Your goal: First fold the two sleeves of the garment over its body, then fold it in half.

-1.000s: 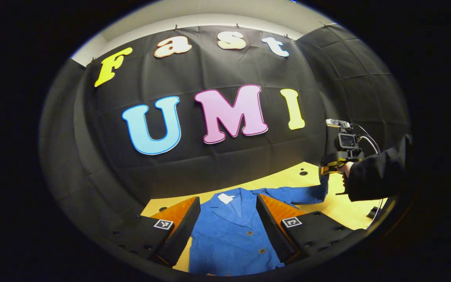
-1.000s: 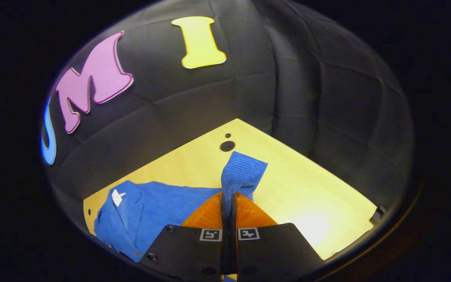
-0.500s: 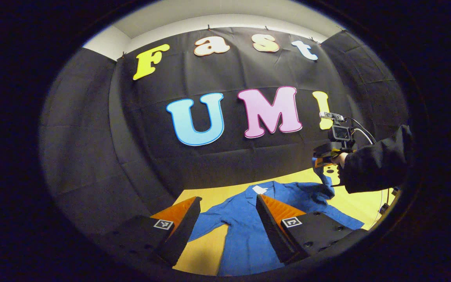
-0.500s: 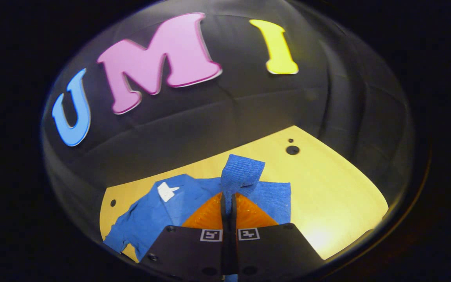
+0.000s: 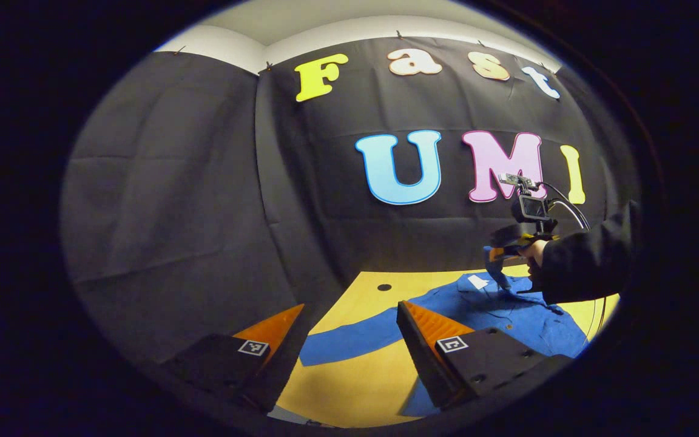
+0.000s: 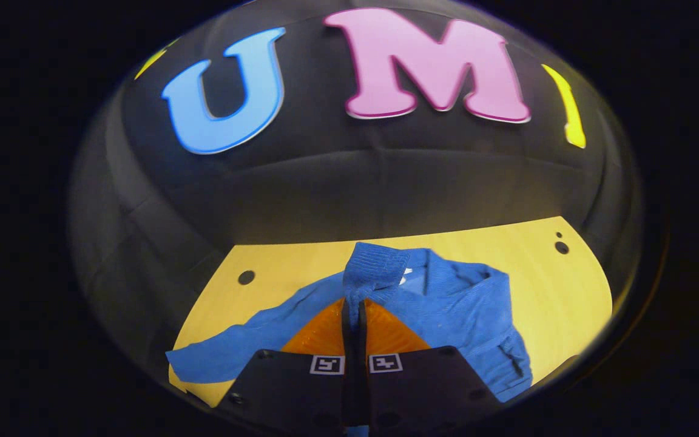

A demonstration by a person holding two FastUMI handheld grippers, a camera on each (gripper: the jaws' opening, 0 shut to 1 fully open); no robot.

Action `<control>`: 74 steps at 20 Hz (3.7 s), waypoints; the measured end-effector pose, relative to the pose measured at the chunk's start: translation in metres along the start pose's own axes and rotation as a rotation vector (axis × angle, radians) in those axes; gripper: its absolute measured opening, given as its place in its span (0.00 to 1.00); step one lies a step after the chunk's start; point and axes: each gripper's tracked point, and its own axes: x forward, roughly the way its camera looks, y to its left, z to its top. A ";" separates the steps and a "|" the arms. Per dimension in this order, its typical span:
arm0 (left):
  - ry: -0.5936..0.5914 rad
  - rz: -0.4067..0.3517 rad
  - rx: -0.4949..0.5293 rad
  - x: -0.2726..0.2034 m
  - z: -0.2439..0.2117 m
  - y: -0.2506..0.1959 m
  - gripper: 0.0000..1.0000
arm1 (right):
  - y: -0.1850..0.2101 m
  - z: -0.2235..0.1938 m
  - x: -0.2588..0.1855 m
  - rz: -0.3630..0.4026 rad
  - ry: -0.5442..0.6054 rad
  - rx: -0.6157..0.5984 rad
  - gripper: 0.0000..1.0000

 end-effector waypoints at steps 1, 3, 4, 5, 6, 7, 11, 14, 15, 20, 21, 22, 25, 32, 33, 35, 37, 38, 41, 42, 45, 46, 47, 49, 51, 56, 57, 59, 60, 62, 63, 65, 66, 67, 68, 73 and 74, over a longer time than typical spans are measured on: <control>0.014 0.023 -0.012 -0.001 -0.007 0.009 0.83 | 0.019 -0.008 0.009 0.006 0.008 -0.028 0.01; 0.038 0.057 -0.042 -0.005 -0.020 0.026 0.83 | 0.050 -0.034 0.027 0.033 0.045 -0.060 0.05; 0.043 0.070 -0.061 -0.007 -0.026 0.033 0.83 | 0.062 -0.048 0.034 0.050 0.063 -0.069 0.16; 0.046 0.078 -0.077 -0.006 -0.032 0.037 0.83 | 0.066 -0.056 0.040 0.047 0.071 -0.085 0.19; 0.059 0.087 -0.087 -0.006 -0.040 0.042 0.87 | 0.072 -0.062 0.044 0.044 0.068 -0.103 0.35; 0.075 0.097 -0.090 -0.006 -0.048 0.047 0.83 | 0.077 -0.067 0.046 0.041 0.067 -0.122 0.52; 0.133 0.095 -0.138 0.012 -0.078 0.058 0.87 | 0.086 -0.065 0.034 0.045 -0.011 -0.154 0.95; 0.181 0.069 -0.201 0.037 -0.094 0.061 0.83 | 0.089 -0.031 0.013 0.059 -0.168 -0.122 0.95; 0.198 0.072 -0.202 0.047 -0.101 0.067 0.83 | 0.089 -0.023 0.005 0.066 -0.197 -0.119 0.96; 0.306 0.097 -0.173 0.112 -0.133 0.082 0.83 | 0.082 0.008 -0.046 0.097 -0.340 -0.177 0.96; 0.352 0.108 -0.177 0.125 -0.142 0.083 0.83 | 0.082 0.011 -0.057 0.110 -0.366 -0.183 0.93; 0.412 0.116 -0.189 0.136 -0.158 0.083 0.87 | 0.082 0.011 -0.070 0.123 -0.382 -0.189 0.96; 0.495 0.134 -0.223 0.173 -0.187 0.080 0.86 | 0.073 0.007 -0.102 0.159 -0.424 -0.199 0.96; 0.522 0.180 -0.186 0.218 -0.210 0.072 0.86 | 0.044 -0.011 -0.143 0.203 -0.486 -0.184 0.95; 0.541 0.182 -0.193 0.219 -0.214 0.069 0.85 | 0.036 -0.014 -0.144 0.189 -0.487 -0.185 0.92; 0.581 0.202 -0.189 0.219 -0.228 0.067 0.85 | 0.020 -0.020 -0.150 0.167 -0.481 -0.153 0.95; 0.594 0.213 -0.199 0.221 -0.237 0.062 0.86 | 0.009 -0.021 -0.154 0.154 -0.490 -0.134 0.95; 0.609 0.212 -0.215 0.221 -0.243 0.058 0.86 | -0.001 -0.016 -0.158 0.141 -0.503 -0.142 0.95; 0.598 0.230 -0.246 0.222 -0.244 0.057 0.86 | -0.015 -0.006 -0.167 0.125 -0.548 -0.174 0.95; 0.594 0.226 -0.248 0.222 -0.243 0.056 0.86 | -0.021 -0.004 -0.171 0.121 -0.558 -0.182 0.91; 0.587 0.216 -0.247 0.225 -0.239 0.052 0.82 | -0.041 -0.013 -0.170 0.091 -0.548 -0.214 0.95; 0.578 0.206 -0.250 0.229 -0.240 0.045 0.68 | -0.046 -0.019 -0.168 0.085 -0.530 -0.219 0.95; 0.569 0.191 -0.249 0.235 -0.240 0.035 0.53 | -0.052 -0.024 -0.166 0.079 -0.516 -0.219 0.95; 0.554 0.169 -0.250 0.241 -0.236 0.030 0.23 | -0.063 -0.028 -0.163 0.072 -0.495 -0.212 0.92; 0.559 0.139 -0.256 0.244 -0.233 0.026 0.06 | -0.074 -0.028 -0.160 0.062 -0.490 -0.210 0.95; 0.506 0.059 -0.420 0.255 -0.210 0.007 0.00 | -0.110 -0.029 -0.150 0.008 -0.482 -0.230 0.95; 0.491 0.057 -0.429 0.254 -0.205 0.007 0.00 | -0.117 -0.032 -0.146 -0.005 -0.467 -0.232 0.92; 0.470 0.030 -0.443 0.251 -0.185 -0.003 0.00 | -0.131 -0.036 -0.143 -0.027 -0.450 -0.214 0.92; 0.460 0.019 -0.441 0.253 -0.177 -0.010 0.00 | -0.137 -0.038 -0.142 -0.036 -0.446 -0.205 0.95; 0.418 0.001 -0.416 0.262 -0.153 -0.024 0.00 | -0.152 -0.042 -0.140 -0.067 -0.436 -0.207 0.92; 0.398 -0.021 -0.417 0.265 -0.138 -0.032 0.00 | -0.159 -0.045 -0.139 -0.076 -0.430 -0.204 0.92; 0.356 -0.078 -0.425 0.269 -0.102 -0.060 0.00 | -0.170 -0.047 -0.140 -0.091 -0.424 -0.189 0.95; 0.333 -0.109 -0.414 0.272 -0.086 -0.078 0.00 | -0.176 -0.047 -0.143 -0.102 -0.427 -0.185 0.95; 0.306 -0.147 -0.401 0.275 -0.069 -0.097 0.00 | -0.183 -0.046 -0.145 -0.115 -0.433 -0.184 0.95; 0.272 -0.199 -0.405 0.278 -0.051 -0.121 0.00 | -0.194 -0.043 -0.148 -0.132 -0.438 -0.191 0.95; 0.194 -0.442 -0.364 0.261 0.009 -0.258 0.00 | -0.262 -0.037 -0.160 -0.246 -0.444 -0.142 0.96; 0.199 -0.494 -0.341 0.257 0.008 -0.289 0.00 | -0.274 -0.038 -0.164 -0.263 -0.440 -0.122 0.96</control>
